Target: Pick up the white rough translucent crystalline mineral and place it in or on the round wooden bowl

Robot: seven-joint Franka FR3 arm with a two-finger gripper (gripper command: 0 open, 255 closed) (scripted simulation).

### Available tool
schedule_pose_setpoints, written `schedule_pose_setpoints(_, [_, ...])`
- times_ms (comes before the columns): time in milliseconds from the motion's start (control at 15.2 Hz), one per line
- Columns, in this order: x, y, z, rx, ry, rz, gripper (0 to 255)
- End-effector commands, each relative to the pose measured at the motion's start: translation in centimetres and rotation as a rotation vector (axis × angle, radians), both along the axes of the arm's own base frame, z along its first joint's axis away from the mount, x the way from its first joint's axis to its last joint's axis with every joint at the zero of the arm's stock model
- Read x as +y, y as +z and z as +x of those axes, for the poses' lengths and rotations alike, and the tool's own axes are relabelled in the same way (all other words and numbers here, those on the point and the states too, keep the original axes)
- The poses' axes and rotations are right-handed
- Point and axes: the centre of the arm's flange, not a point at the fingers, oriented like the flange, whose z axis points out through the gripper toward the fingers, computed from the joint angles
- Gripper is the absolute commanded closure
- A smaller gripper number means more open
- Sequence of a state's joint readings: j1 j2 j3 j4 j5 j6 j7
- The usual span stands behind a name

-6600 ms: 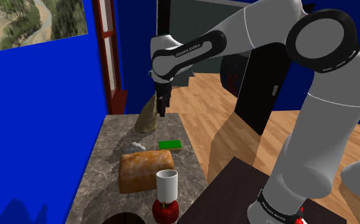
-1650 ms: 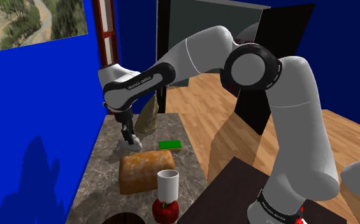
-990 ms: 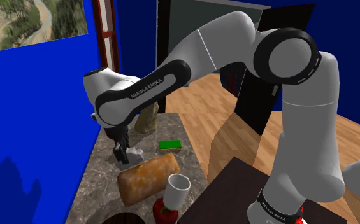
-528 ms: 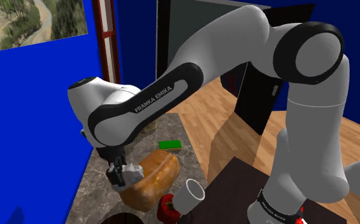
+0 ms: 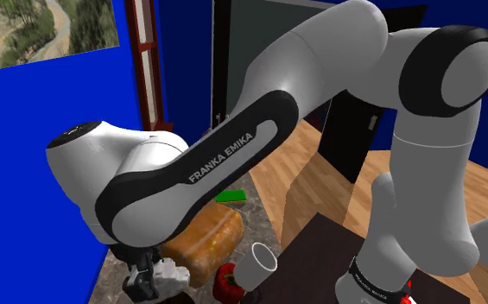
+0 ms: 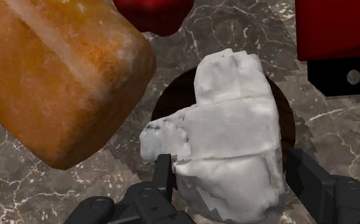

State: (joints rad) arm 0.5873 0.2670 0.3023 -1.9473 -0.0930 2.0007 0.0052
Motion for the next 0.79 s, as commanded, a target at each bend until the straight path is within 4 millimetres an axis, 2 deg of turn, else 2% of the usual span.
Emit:
schedule_pose_setpoints(0, [0.6,-0.3,-1.1,0.000,-0.001,0.000,255])
schedule_pose_setpoints(726, [0.6,-6.2,-1.1,0.000,-0.001,0.000,255])
